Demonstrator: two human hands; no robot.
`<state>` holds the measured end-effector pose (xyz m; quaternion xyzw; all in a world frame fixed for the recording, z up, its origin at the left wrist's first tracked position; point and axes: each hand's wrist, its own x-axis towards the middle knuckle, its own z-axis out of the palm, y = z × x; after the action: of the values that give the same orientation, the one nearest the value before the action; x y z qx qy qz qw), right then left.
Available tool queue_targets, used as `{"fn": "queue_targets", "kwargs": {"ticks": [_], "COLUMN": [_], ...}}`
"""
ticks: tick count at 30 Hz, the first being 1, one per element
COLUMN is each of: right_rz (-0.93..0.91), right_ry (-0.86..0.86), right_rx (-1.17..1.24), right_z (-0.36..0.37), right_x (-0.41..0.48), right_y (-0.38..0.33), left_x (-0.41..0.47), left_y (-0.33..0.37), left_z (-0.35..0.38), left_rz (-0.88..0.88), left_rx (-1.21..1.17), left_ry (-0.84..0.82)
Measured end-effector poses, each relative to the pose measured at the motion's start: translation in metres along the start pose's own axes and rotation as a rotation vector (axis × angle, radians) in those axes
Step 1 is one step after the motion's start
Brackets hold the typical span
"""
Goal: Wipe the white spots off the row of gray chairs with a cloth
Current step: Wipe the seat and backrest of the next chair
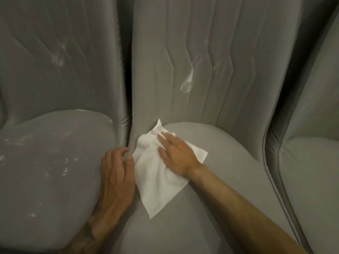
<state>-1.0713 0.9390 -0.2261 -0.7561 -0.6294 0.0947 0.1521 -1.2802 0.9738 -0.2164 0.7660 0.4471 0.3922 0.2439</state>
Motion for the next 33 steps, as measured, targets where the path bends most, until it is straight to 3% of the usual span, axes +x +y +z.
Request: {"fn": "queue_targets", "kwargs": {"ticks": [4,7,12,16,18,23,29,33], "right_rz": [0.295,0.356,0.482,0.410,0.459,0.582,0.313,0.346], "right_ry": [0.103,0.147,0.197,0.241,0.261,0.506,0.239,0.380], "right_rx": [-0.092,-0.171,-0.213,-0.268,-0.287,-0.228,-0.113,0.137], "right_z": [-0.036,-0.052,-0.047,-0.058,-0.058,-0.036,-0.029,-0.032], "right_x": [-0.024,-0.051,-0.078,-0.139,-0.173,-0.246,-0.160,-0.073], "right_y": [0.081,0.116,0.108,0.096,0.082,0.057,0.040,0.050], "left_x": [0.010,0.025,0.033,0.031,0.032,0.033,0.033,0.038], "left_y": [0.004,0.005,-0.006,-0.006,-0.005,-0.004,0.001,0.003], "left_z": [0.018,0.028,0.030,0.031,0.029,0.034,0.032,0.032], "left_rz": [0.184,0.272,0.351,0.339,0.329,0.328,0.357,0.383], "left_rx": [0.301,0.441,0.521,0.514,0.522,0.584,0.614,0.644], "left_ry": [-0.194,-0.303,-0.307,-0.318,-0.326,-0.340,-0.366,-0.406]}}
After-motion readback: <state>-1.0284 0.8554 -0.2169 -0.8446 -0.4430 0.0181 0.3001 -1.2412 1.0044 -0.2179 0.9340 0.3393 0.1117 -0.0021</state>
